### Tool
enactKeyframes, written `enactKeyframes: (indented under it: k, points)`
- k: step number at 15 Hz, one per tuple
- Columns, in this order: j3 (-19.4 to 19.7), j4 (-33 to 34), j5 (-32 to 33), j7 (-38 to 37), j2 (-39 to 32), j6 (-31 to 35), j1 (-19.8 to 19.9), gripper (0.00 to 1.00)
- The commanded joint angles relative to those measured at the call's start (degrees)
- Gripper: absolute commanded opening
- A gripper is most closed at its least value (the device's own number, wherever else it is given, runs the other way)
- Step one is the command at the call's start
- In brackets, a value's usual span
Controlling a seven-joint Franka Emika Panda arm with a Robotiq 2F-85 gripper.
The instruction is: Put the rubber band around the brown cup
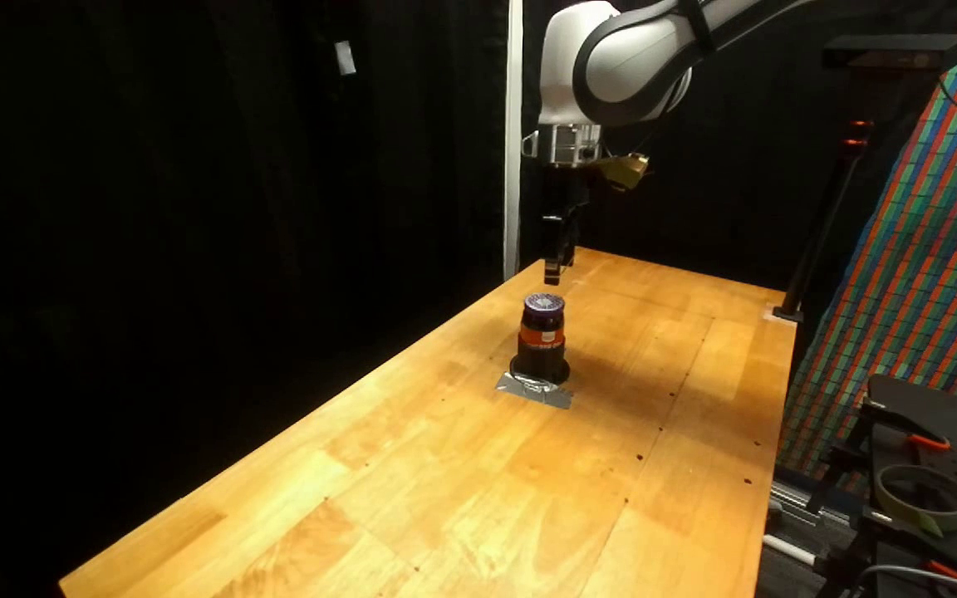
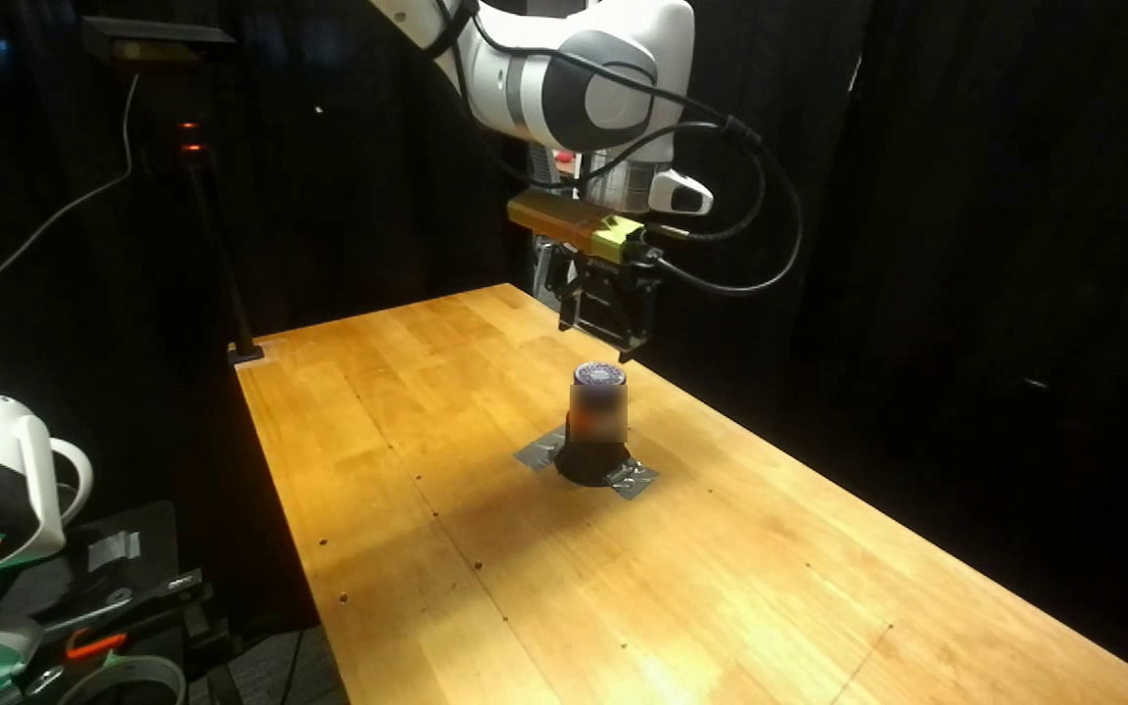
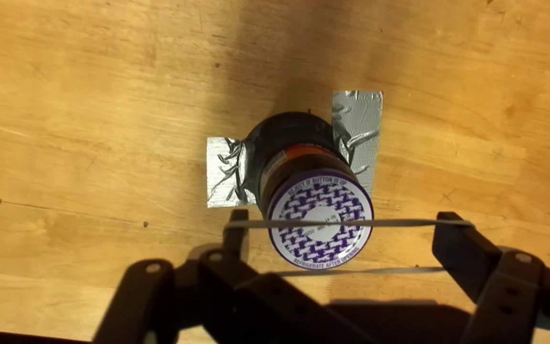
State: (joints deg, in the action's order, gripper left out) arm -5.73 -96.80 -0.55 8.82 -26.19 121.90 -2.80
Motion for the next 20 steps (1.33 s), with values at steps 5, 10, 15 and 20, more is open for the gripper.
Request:
enactKeyframes:
  k: [5, 10, 15, 20]
  points:
    - [0.0, 4.9, 0.4, 0.4, -7.0, 9.1, -0.9, 1.0]
    - [-0.1, 6.7, 0.3, 0.5, -10.2, 10.5, -0.8, 1.0]
    - [-1.0, 7.8, -0.8, 2.2, -11.9, 5.4, 0.2, 1.0]
    - [-0.5, 8.2, -0.9, 1.7, -10.8, -3.6, 0.3, 1.0]
